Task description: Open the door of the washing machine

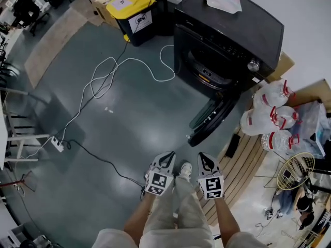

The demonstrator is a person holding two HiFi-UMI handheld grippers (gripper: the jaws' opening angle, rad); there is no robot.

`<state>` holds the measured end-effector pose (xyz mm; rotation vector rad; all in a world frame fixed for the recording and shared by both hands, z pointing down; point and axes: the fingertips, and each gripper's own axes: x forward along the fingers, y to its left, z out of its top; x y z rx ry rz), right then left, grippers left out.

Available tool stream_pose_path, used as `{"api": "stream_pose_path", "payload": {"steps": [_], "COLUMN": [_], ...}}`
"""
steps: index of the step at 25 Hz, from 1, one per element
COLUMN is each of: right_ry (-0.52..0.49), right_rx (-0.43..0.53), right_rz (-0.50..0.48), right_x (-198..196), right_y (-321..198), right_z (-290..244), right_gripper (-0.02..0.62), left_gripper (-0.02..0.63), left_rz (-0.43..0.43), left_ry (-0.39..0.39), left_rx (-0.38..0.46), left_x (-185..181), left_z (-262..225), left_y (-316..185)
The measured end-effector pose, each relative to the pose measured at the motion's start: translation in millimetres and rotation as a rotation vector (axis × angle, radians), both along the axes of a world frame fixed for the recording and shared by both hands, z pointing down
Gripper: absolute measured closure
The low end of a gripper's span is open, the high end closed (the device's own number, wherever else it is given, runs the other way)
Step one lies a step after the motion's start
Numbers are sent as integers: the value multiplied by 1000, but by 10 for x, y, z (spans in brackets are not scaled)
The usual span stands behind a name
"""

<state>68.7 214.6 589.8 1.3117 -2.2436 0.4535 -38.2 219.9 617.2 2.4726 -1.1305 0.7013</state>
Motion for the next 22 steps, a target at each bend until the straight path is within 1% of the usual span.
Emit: {"api": "stream_pose_path", "payload": {"steps": [3, 9, 17, 22], "right_ry": [3, -28, -41, -57], "right_rx": [7, 48, 132, 206], "right_rz": [-6, 8, 25, 43], "right_x": [-22, 7, 201, 308], "right_y": [-20, -190, -373, -521], "right_z": [-199, -747, -1546, -2050], "right_gripper": [597, 597, 597, 597], "left_gripper": [597, 598, 598, 598], "left_rz": [-48, -96, -164, -173], "left_ry": [26, 20, 64, 65], "left_rx": [3, 39, 123, 192], "left_x": [-167, -308, -364, -381], "left_z": [-337, -942, -1872, -2405], "left_y": [41, -102, -404, -572]}}
